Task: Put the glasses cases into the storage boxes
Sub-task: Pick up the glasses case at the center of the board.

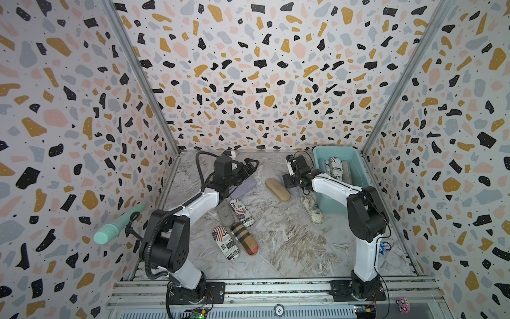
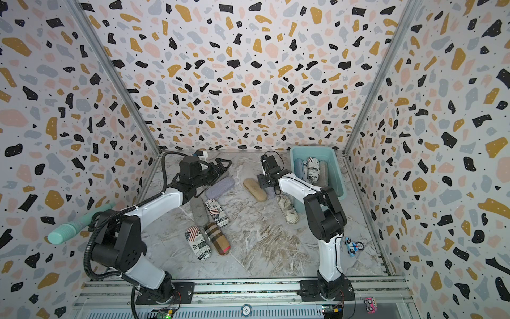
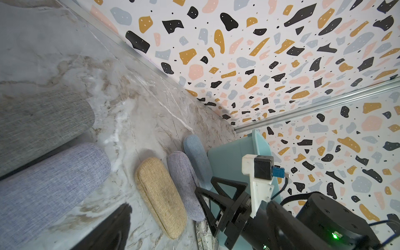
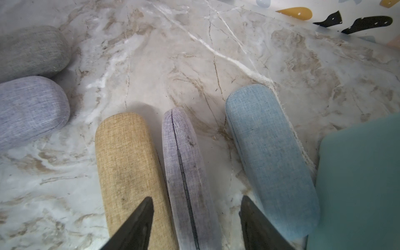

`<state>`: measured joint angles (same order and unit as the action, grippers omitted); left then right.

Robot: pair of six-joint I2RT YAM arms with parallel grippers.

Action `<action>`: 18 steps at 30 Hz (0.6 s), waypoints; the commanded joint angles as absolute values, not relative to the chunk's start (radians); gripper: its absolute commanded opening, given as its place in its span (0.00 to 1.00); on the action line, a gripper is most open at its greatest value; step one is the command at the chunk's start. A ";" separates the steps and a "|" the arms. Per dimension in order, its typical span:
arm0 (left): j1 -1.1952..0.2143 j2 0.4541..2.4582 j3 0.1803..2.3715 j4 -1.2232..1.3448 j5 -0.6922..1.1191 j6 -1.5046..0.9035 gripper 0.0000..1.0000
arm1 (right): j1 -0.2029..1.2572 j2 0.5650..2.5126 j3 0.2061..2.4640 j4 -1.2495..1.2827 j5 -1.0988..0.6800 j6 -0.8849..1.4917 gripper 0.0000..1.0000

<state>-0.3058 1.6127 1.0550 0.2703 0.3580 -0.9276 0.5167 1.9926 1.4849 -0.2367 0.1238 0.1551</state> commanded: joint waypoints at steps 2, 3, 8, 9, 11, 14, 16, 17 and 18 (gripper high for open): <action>-0.323 1.624 1.071 0.293 0.374 -0.901 0.98 | 0.506 2.008 1.528 -0.266 0.117 0.147 0.66; -0.325 1.625 1.072 0.291 0.374 -0.901 0.98 | 0.504 2.017 1.533 -0.267 0.113 0.147 0.66; -0.334 1.628 1.073 0.288 0.372 -0.899 0.98 | 0.490 2.058 1.565 -0.281 0.096 0.144 0.64; -0.336 1.630 1.073 0.287 0.372 -0.898 0.98 | 0.489 2.065 1.570 -0.284 0.084 0.145 0.63; -0.337 1.629 1.074 0.285 0.373 -0.896 0.98 | 0.489 2.077 1.575 -0.283 0.071 0.145 0.60; -0.339 1.628 1.077 0.279 0.371 -0.892 0.98 | 0.489 2.094 1.583 -0.291 0.062 0.143 0.57; -0.339 1.626 1.077 0.278 0.369 -0.890 0.98 | 0.489 2.099 1.580 -0.289 0.063 0.143 0.55; -0.339 1.627 1.078 0.278 0.369 -0.890 0.98 | 0.489 2.101 1.578 -0.290 0.063 0.143 0.54; -0.338 1.625 1.078 0.278 0.370 -0.890 0.98 | 0.489 2.103 1.577 -0.292 0.058 0.143 0.52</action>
<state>-0.3351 1.6238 1.0554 0.2623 0.3584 -0.9077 0.4927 2.1109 1.5497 -0.2626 0.0708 0.1493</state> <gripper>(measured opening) 0.978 0.527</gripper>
